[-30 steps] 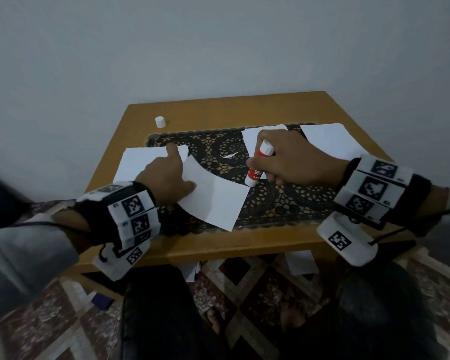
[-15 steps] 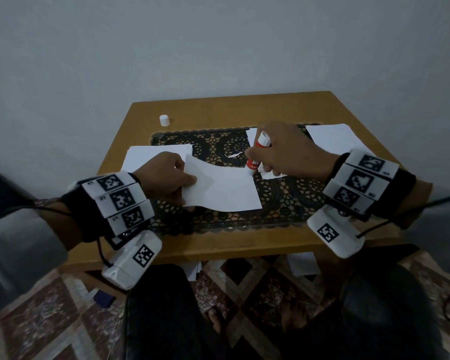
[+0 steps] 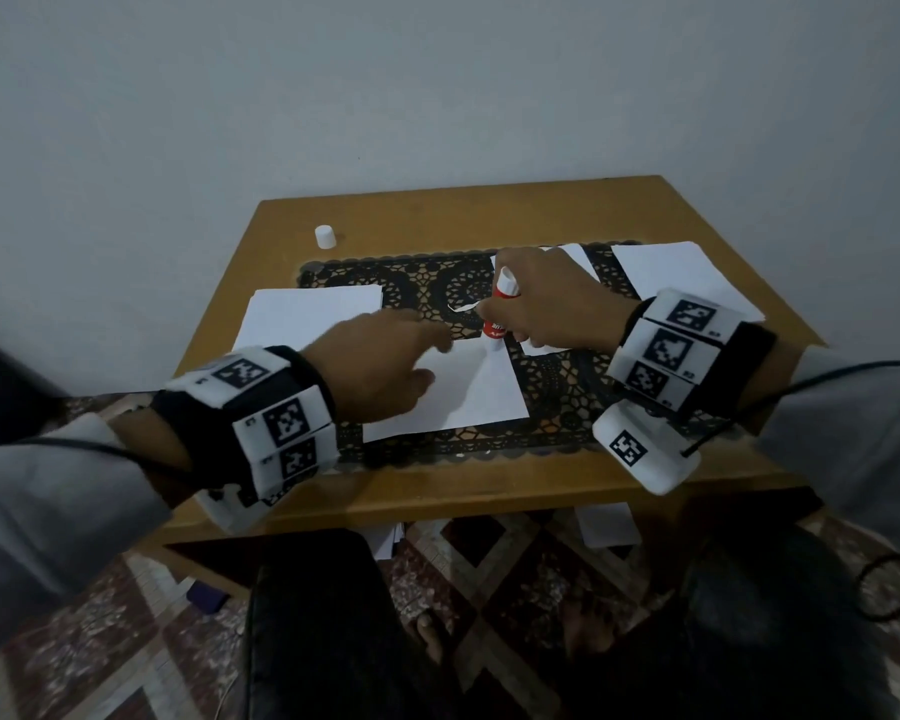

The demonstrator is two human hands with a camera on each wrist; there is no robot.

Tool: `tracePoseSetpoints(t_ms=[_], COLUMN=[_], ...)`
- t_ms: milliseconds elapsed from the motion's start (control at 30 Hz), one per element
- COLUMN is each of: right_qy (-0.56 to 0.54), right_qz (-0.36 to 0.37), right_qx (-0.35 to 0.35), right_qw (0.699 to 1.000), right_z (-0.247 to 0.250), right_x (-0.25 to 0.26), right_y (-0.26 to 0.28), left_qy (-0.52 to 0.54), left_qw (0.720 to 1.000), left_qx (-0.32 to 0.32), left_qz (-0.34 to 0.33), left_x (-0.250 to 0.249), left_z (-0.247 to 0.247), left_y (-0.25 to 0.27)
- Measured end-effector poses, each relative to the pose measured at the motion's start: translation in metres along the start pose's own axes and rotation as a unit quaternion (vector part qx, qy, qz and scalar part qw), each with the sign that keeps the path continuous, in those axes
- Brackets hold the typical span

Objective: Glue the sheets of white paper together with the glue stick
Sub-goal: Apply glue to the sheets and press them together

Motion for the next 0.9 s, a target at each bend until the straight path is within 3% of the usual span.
tracePoseSetpoints(t_ms=[167,567,767,900], right_qy=[0.072,0.108,0.088,-0.001], right_qz=[0.013,0.032,0.019,0.012], right_qx=[0.026,0.097,0.12,0.117], right_qw=[0.997,0.989,0.989,0.993], right_z=[-0.01,-0.014,-0.015,0.003], right_x=[0.0,0.019,0.023,0.018], right_y=[-0.006,0.03,0.053,0.057], left_qy=[-0.015,-0.008,-0.025,-0.048], left_qw=[0.997,0.998,0.998,0.996], left_qx=[0.07,0.054,0.054,0.06], left_qz=[-0.04,-0.044,-0.038,-0.045], left_x=[-0.019,-0.013,-0.013,-0.014], left_z=[-0.021,-0.025,-0.027,-0.029], left_y=[-0.018,-0.028,-0.026,-0.023])
Point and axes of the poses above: each hand's wrist, its own y-axis away from the middle knuckle, its own z-axis out of the back of the hand, x = y × z, the point moved 7 cm from there along -y, towards the middle knuckle, and after that the axes turned 9 degrees about z, right-handed, at the moved point
